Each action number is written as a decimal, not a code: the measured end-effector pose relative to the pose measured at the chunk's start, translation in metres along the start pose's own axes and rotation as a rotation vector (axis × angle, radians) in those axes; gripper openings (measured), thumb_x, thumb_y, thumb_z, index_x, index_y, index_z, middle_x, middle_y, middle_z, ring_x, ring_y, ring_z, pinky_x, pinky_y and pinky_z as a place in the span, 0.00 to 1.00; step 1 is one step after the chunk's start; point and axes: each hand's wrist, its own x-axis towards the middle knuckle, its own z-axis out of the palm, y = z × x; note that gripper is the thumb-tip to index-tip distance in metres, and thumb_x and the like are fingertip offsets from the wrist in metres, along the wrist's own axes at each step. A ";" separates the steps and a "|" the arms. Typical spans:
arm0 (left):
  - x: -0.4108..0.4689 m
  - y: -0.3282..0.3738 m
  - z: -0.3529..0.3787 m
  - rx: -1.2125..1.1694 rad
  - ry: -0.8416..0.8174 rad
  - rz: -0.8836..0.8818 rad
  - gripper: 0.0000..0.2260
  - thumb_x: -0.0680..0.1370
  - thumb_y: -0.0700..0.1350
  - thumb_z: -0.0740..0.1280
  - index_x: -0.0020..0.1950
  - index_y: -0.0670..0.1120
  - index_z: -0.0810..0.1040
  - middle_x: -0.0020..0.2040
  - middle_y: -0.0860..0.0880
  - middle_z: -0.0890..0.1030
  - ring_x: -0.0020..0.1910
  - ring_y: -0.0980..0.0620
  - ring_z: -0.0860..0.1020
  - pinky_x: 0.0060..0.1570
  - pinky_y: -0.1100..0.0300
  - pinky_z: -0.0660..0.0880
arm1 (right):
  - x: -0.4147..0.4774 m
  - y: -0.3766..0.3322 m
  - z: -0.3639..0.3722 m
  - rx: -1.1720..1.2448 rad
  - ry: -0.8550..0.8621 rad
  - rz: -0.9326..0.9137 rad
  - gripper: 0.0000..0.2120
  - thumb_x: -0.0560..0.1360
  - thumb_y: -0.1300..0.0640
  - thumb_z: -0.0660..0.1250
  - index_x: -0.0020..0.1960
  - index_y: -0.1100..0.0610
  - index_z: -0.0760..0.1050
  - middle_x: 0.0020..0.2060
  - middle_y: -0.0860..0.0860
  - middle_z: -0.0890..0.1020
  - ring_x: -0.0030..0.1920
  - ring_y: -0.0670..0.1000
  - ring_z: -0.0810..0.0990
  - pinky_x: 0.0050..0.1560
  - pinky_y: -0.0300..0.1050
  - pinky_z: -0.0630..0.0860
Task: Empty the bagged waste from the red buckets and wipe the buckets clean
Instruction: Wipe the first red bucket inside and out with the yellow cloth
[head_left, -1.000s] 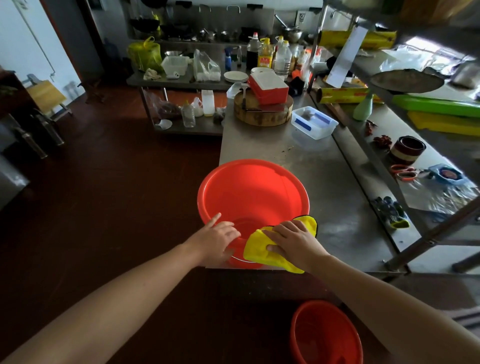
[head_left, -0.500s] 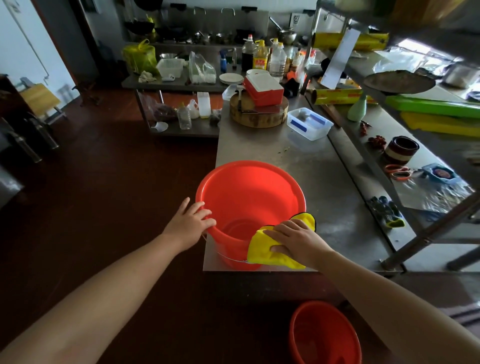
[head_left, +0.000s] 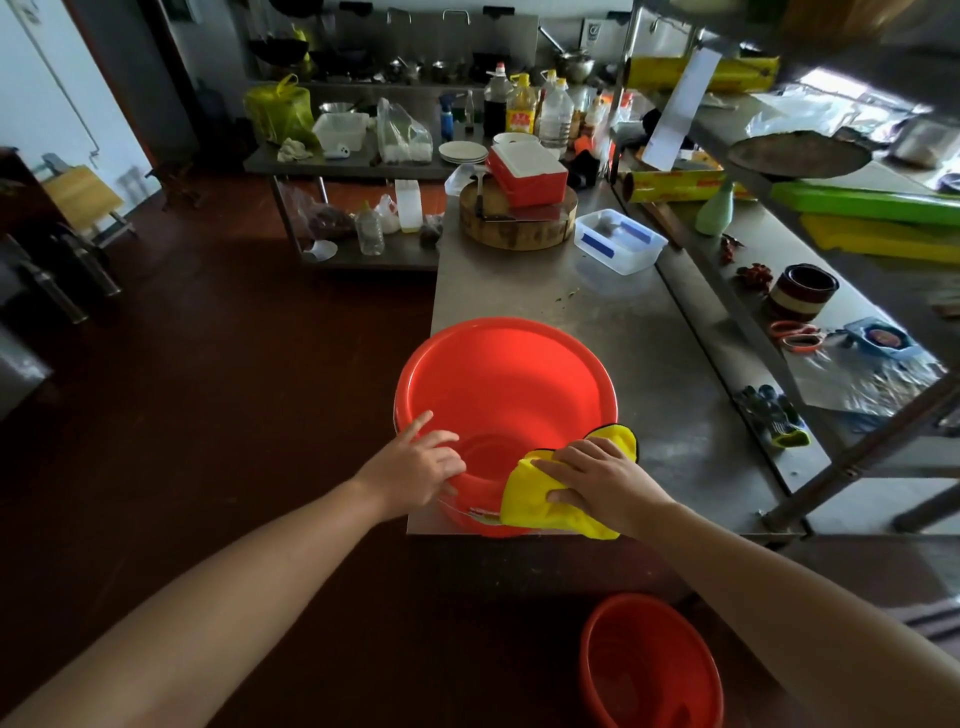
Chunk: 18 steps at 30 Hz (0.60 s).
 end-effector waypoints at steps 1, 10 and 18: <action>-0.004 -0.010 0.000 0.026 0.008 -0.014 0.15 0.83 0.51 0.60 0.68 0.54 0.77 0.66 0.56 0.79 0.76 0.50 0.66 0.79 0.40 0.47 | -0.002 0.004 -0.002 0.001 -0.012 0.001 0.24 0.81 0.38 0.57 0.68 0.50 0.78 0.56 0.49 0.83 0.56 0.55 0.82 0.60 0.52 0.78; -0.003 -0.049 -0.002 0.134 -0.082 -0.275 0.17 0.83 0.47 0.62 0.71 0.57 0.72 0.77 0.46 0.67 0.80 0.43 0.55 0.77 0.35 0.44 | 0.002 0.026 -0.017 0.074 -0.126 0.090 0.26 0.81 0.40 0.54 0.70 0.51 0.77 0.62 0.53 0.81 0.64 0.58 0.80 0.66 0.59 0.75; 0.001 -0.028 0.005 -0.522 0.088 -0.706 0.26 0.81 0.43 0.58 0.80 0.51 0.60 0.80 0.48 0.59 0.79 0.47 0.58 0.76 0.46 0.60 | 0.001 0.023 -0.016 0.132 -0.198 0.181 0.23 0.83 0.42 0.57 0.75 0.47 0.71 0.69 0.50 0.77 0.72 0.56 0.71 0.74 0.58 0.63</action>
